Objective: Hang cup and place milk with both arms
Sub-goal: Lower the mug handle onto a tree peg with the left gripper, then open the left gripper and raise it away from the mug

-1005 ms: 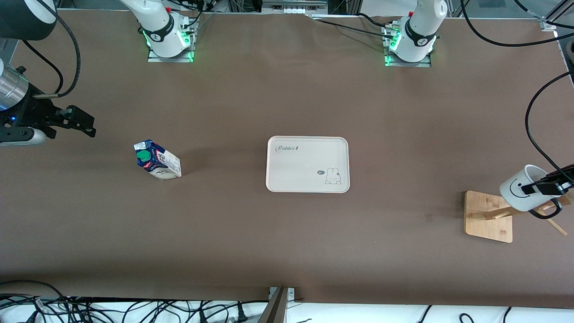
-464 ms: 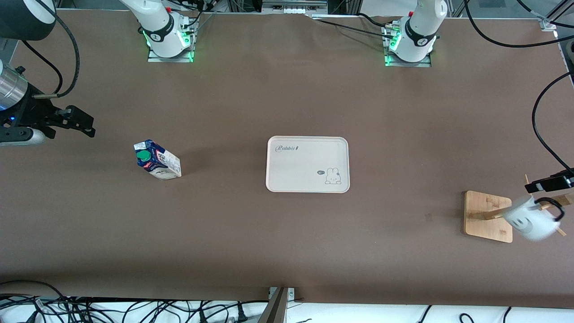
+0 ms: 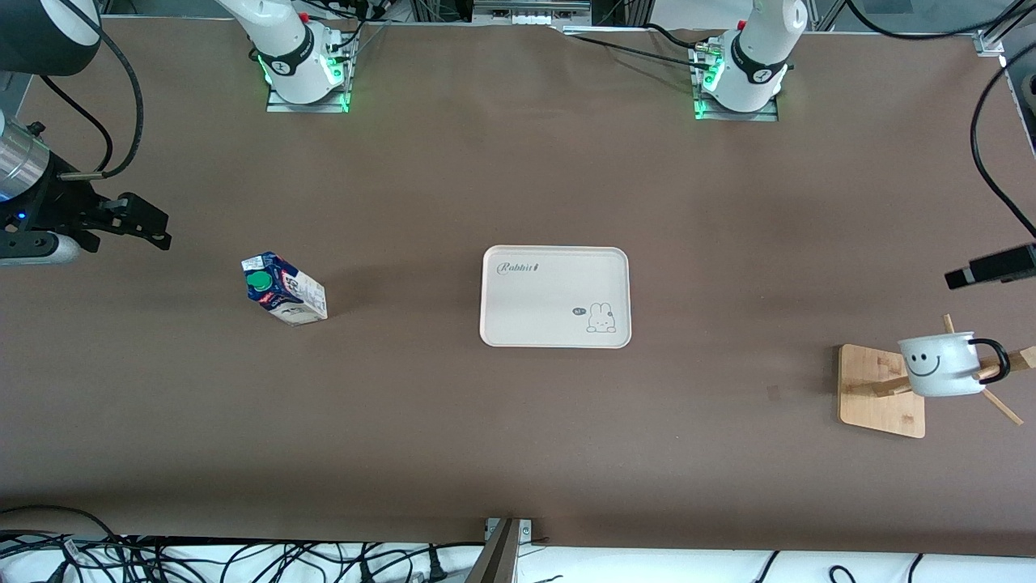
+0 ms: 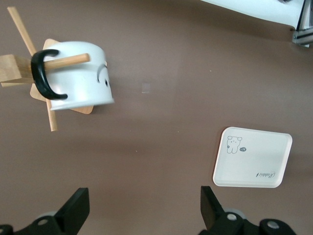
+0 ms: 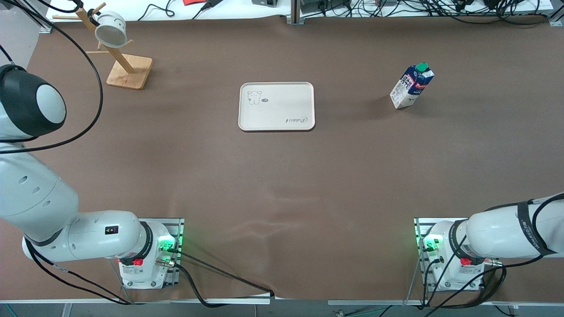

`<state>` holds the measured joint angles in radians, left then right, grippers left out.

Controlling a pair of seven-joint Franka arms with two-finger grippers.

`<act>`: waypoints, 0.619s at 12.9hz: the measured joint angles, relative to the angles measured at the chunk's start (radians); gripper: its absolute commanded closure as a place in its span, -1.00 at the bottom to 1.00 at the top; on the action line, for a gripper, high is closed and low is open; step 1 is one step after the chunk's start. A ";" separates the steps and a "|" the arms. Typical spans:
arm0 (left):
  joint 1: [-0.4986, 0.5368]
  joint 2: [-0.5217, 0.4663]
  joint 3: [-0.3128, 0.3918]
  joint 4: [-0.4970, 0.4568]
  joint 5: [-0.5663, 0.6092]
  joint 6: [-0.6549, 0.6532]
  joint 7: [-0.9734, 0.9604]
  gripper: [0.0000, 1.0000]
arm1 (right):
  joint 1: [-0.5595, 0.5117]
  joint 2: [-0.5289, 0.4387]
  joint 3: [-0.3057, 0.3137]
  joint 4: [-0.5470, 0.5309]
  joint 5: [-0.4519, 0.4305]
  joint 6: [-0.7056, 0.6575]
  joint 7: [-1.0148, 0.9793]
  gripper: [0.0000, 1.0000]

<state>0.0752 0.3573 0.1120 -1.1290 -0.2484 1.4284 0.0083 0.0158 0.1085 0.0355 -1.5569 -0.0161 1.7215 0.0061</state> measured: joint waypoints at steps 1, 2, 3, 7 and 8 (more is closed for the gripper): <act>-0.033 -0.013 -0.001 0.000 0.037 -0.002 0.000 -1.00 | 0.000 0.000 0.000 0.000 0.000 0.000 0.000 -1.00; -0.068 -0.020 -0.003 0.000 0.074 -0.003 0.000 -1.00 | 0.000 0.000 0.000 0.000 0.000 0.001 0.000 -1.00; -0.100 -0.023 -0.004 0.000 0.103 -0.006 0.000 -1.00 | -0.001 0.000 0.000 0.000 0.000 0.001 0.000 -1.00; -0.135 -0.027 0.002 -0.005 0.125 -0.029 -0.001 -1.00 | -0.001 0.000 0.000 0.000 0.000 0.001 0.000 -1.00; -0.132 -0.047 0.005 -0.029 0.125 -0.017 0.000 -1.00 | -0.001 0.000 0.000 0.000 0.000 0.001 0.000 -1.00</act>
<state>-0.0567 0.3100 0.1168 -1.1575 -0.1232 1.4110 0.0081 0.0151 0.1088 0.0359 -1.5570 -0.0161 1.7230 0.0061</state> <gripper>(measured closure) 0.000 0.000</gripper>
